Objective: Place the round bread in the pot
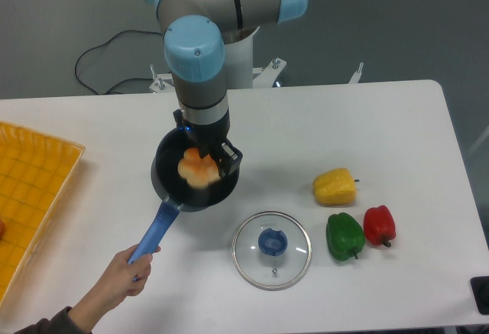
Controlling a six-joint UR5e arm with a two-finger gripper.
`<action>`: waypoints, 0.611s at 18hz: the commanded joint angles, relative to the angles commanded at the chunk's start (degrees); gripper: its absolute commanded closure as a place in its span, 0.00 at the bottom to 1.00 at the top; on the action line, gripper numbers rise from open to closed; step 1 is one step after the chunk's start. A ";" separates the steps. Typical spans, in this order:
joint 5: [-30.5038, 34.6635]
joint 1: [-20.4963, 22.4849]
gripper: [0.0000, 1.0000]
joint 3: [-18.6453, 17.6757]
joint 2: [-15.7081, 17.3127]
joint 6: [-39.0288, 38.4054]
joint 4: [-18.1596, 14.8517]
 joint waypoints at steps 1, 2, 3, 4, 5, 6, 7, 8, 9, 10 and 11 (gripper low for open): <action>0.00 -0.09 0.00 0.00 -0.09 0.00 0.00; 0.00 -0.09 0.00 0.00 -0.09 0.00 0.00; 0.00 -0.09 0.00 0.00 -0.17 0.00 0.00; 0.00 0.00 0.00 0.00 -0.18 0.00 0.09; 0.00 0.00 0.00 0.00 -0.26 0.00 0.09; 0.26 0.09 0.00 0.09 -0.35 0.09 0.09; 1.31 0.35 0.00 0.09 -0.35 0.26 0.09; 2.88 0.61 0.00 0.35 -0.18 0.18 -0.35; 3.42 0.79 0.00 0.09 0.00 0.18 -0.79; 3.51 0.88 0.00 -0.17 0.44 -0.09 -0.96; 3.69 0.88 0.00 -0.61 1.05 -0.35 -1.31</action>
